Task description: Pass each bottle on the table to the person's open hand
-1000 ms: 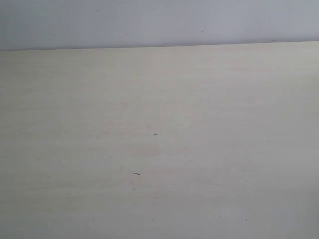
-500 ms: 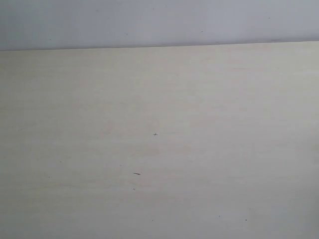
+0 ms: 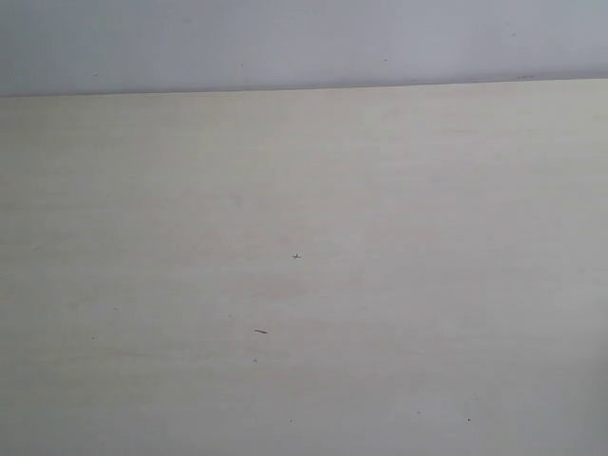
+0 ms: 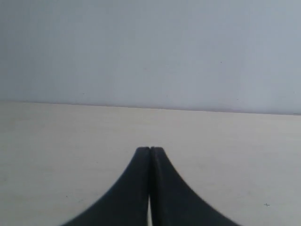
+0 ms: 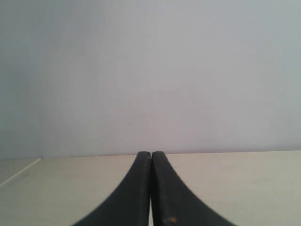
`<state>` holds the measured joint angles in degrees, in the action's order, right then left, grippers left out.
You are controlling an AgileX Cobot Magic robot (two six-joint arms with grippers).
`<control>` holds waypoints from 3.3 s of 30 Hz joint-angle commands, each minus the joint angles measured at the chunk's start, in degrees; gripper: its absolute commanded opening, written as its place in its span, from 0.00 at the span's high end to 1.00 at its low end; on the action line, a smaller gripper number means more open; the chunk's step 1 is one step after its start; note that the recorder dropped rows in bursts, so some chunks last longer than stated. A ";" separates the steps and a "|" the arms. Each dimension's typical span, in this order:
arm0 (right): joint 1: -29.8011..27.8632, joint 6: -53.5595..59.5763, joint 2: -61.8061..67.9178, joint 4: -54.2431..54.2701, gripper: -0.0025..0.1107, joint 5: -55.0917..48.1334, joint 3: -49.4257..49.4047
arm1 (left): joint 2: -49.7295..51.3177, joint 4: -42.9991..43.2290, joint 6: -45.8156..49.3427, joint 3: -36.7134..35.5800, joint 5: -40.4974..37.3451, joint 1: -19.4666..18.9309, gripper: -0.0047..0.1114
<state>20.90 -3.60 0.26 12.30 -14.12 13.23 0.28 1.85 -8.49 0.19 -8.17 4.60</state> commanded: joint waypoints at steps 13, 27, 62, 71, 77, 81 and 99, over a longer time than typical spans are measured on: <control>-0.22 0.52 -0.26 -0.26 0.98 0.35 -0.24 | 0.11 -1.21 0.97 -0.19 0.95 -0.02 0.96; -0.22 0.52 -0.26 -0.26 0.98 0.35 -0.24 | 0.11 -1.21 1.08 -0.19 0.95 -0.02 0.96; -21.31 3.91 -0.26 -3.23 0.98 10.76 -13.23 | 0.11 -1.21 1.08 -0.19 0.95 -0.02 0.96; -21.31 -2.08 -0.26 -12.30 0.98 9.46 -13.23 | 0.11 -1.21 1.08 -0.19 0.95 -0.02 0.96; -21.31 -2.57 -0.26 -12.30 0.98 6.87 -13.23 | 0.11 -1.21 1.08 -0.19 0.95 -0.02 0.96; -21.31 -2.57 -0.26 -12.30 0.98 6.87 -13.23 | 0.11 -1.21 1.08 -0.19 0.95 -0.02 0.96; -21.31 -2.57 -0.26 -12.30 0.98 6.87 -13.23 | 0.11 -1.21 1.08 -0.19 0.95 -0.02 0.96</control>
<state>0.05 -6.15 0.26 0.35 -7.20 0.27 0.28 1.05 -7.52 0.19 -7.76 4.60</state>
